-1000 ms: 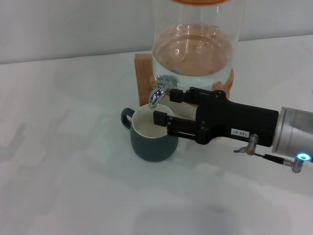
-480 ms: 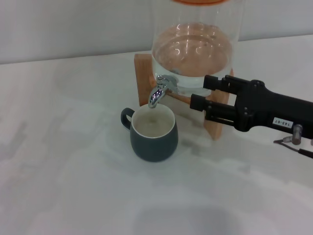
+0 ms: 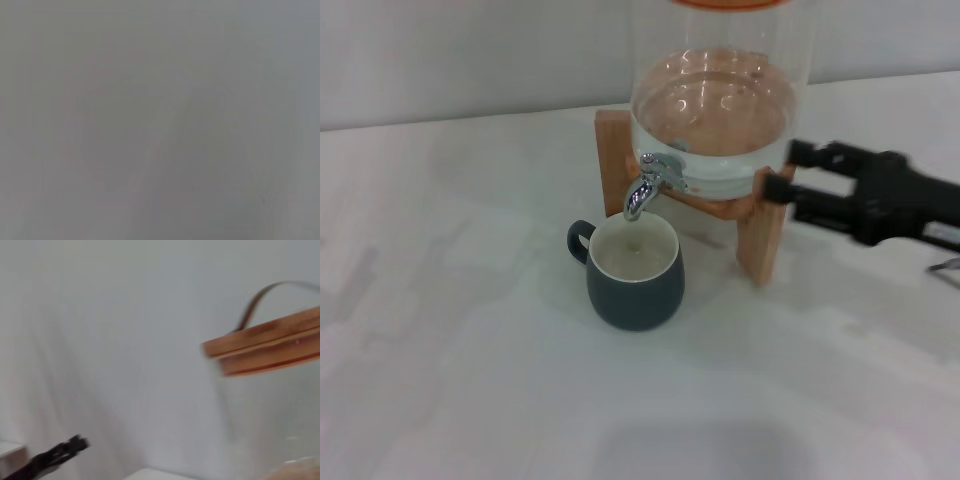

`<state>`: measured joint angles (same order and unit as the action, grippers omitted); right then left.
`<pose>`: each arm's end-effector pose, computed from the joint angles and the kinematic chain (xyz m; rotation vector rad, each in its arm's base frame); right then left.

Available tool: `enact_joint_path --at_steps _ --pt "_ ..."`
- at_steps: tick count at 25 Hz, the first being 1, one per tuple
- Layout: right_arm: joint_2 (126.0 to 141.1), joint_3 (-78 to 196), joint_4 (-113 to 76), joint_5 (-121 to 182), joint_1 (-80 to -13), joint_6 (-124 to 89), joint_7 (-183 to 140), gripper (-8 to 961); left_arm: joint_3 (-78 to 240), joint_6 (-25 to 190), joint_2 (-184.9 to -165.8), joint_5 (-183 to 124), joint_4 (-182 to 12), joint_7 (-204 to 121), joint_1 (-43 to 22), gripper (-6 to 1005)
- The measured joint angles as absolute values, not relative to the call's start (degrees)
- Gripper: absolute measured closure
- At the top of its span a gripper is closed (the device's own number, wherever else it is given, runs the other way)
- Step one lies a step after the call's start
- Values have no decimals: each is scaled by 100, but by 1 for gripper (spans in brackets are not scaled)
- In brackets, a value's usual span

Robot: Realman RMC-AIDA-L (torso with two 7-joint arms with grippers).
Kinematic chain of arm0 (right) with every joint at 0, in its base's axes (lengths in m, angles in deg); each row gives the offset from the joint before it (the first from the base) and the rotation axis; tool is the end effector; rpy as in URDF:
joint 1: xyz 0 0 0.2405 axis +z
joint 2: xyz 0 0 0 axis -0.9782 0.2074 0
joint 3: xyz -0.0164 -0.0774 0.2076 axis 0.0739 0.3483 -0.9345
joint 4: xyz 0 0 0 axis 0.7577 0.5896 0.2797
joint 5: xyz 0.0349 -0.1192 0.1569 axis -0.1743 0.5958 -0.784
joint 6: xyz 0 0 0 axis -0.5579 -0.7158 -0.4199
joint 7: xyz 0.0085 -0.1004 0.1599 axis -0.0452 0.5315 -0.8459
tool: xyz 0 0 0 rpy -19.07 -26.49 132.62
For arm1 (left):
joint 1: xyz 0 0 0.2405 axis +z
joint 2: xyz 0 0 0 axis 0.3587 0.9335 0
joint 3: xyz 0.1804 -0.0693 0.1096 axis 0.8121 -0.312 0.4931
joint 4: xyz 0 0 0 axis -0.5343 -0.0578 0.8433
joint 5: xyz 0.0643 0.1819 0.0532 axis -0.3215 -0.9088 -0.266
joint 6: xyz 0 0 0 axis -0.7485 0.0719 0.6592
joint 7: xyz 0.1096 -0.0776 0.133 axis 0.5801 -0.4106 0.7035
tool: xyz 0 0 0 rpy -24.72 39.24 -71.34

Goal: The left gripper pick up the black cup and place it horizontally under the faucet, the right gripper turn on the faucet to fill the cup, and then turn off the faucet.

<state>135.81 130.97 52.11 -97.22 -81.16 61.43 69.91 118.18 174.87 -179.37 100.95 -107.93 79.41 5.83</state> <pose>0.1758 0.2890 0.0449 -2.3400 0.6580 1.0340 -0.2685 0.3190 0.0688 -1.7708 -0.6683 -1.2156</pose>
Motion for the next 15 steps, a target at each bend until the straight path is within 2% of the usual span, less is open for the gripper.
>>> enact_joint_path --at_steps 9,15 --pt "13583 10918 4956 -9302 -8220 7082 6791 228 11811 17408 -17934 10095 -10793 7901 608 179" --pt "13574 9364 4475 -9145 -7990 7740 6935 225 11836 17433 -17888 9876 -10793 7890 632 179"
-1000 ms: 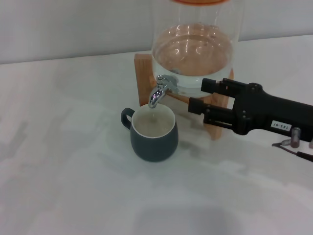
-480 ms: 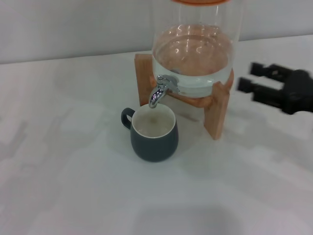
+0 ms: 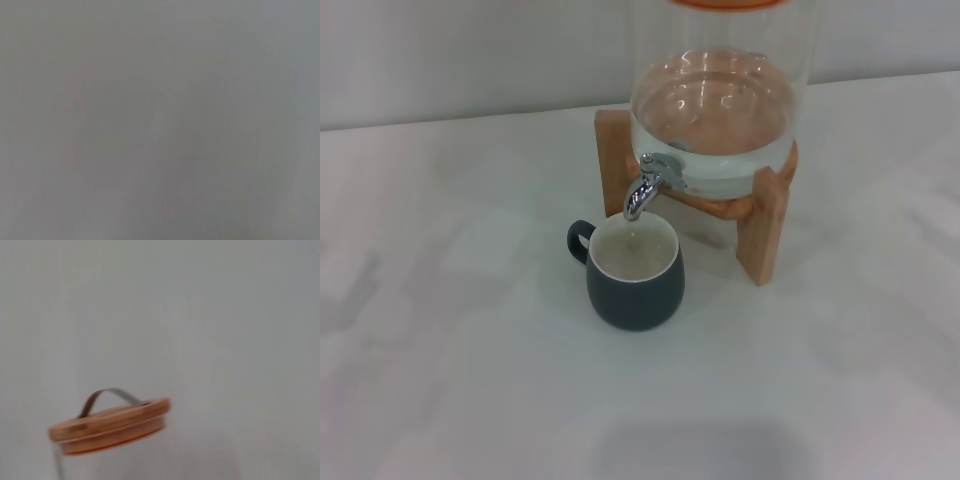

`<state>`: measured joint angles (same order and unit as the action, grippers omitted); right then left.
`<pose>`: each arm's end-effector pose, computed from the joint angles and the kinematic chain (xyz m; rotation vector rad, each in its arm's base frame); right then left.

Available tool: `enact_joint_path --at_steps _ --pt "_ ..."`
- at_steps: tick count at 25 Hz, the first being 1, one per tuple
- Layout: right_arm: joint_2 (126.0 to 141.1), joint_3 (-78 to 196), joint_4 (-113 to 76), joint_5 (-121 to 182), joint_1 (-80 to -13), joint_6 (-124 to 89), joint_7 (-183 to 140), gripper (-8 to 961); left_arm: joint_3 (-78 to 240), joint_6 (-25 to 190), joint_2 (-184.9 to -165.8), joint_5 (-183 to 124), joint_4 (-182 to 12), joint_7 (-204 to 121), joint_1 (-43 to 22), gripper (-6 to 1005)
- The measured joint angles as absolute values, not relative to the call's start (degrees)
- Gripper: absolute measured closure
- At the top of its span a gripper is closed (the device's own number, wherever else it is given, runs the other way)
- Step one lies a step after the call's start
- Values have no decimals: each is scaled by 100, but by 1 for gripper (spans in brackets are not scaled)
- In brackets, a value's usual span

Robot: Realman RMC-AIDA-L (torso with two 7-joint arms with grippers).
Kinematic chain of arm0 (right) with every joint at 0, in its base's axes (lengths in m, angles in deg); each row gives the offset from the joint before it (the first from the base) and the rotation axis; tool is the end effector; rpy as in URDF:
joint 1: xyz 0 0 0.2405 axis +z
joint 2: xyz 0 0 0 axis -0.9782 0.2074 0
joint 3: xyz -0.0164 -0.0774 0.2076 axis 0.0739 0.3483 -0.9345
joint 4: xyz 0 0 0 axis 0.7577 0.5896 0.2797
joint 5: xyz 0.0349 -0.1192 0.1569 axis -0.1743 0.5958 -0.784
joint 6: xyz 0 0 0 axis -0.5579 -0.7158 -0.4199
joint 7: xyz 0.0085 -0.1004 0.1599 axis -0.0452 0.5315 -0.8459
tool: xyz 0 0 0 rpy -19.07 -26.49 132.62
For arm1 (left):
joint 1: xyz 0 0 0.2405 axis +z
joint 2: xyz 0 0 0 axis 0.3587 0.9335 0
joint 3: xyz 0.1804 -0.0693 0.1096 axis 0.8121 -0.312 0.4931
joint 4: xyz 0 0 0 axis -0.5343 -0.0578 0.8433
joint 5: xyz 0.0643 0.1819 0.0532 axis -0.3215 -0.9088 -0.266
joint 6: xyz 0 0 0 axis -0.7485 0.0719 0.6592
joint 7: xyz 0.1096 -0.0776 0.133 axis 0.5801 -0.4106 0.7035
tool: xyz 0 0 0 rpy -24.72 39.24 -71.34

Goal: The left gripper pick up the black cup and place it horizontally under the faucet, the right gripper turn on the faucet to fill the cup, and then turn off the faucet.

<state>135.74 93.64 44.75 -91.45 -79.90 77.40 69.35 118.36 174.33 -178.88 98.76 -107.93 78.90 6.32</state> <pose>0.2572 0.2705 0.1708 -1.9751 0.6266 0.9857 -0.2734 0.3161 0.0638 -1.8068 -0.6907 -1.1807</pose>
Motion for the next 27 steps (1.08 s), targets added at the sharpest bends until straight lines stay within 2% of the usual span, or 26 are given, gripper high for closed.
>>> enact_joint_path --at_steps 7,17,27 --pt "13587 8692 4333 -8793 -7868 7987 7190 222 11844 17412 -17731 8727 -11005 7178 539 176" --pt "13593 8529 4139 -8774 -7867 7989 7267 221 11778 17268 -17758 8504 -11263 6779 568 126" --pt "13577 8507 3945 -8782 -7863 8038 7441 221 11577 17327 -17845 8582 -11310 6798 668 127"
